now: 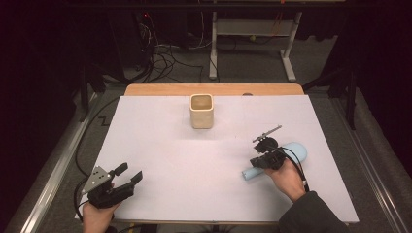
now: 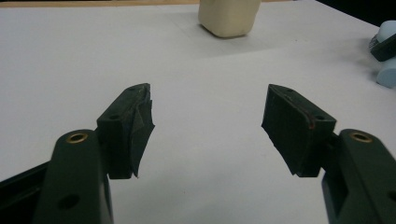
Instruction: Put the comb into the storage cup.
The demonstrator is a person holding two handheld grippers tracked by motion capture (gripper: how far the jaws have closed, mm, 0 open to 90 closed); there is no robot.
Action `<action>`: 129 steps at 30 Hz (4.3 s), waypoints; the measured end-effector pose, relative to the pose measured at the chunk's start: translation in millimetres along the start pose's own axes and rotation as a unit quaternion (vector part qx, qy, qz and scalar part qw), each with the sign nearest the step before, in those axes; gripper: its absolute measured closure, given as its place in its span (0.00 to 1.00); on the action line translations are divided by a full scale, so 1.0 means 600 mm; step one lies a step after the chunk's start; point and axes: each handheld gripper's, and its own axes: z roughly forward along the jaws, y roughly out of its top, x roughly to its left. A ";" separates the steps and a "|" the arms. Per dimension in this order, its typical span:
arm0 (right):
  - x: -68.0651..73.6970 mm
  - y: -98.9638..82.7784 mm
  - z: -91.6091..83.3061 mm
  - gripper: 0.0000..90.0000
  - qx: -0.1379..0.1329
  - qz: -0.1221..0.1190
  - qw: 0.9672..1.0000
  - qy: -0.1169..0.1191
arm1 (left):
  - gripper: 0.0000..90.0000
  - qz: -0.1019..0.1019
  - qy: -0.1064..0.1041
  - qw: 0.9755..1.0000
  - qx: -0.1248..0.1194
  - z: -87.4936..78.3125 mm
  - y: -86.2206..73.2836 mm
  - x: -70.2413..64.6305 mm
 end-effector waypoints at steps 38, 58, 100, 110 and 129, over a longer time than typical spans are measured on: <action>0.012 -0.083 -0.040 1.00 -0.003 -0.021 1.000 -0.014 | 0.37 -0.002 0.001 1.000 0.006 0.011 0.002 0.001; -0.012 -0.112 -0.059 1.00 0.001 -0.009 0.999 -0.039 | 0.37 -0.004 0.000 1.000 0.008 0.012 0.001 0.002; -0.046 -0.143 -0.108 0.90 -0.058 0.029 0.996 -0.064 | 0.38 -0.006 0.000 1.000 0.003 0.010 0.001 0.002; -0.059 -0.148 -0.108 0.69 -0.064 0.058 0.993 -0.079 | 0.38 -0.005 0.003 1.000 0.000 0.009 0.001 0.002; -0.073 -0.142 -0.070 0.59 -0.037 0.086 0.992 -0.080 | 0.37 -0.006 0.003 1.000 0.002 0.009 0.002 0.002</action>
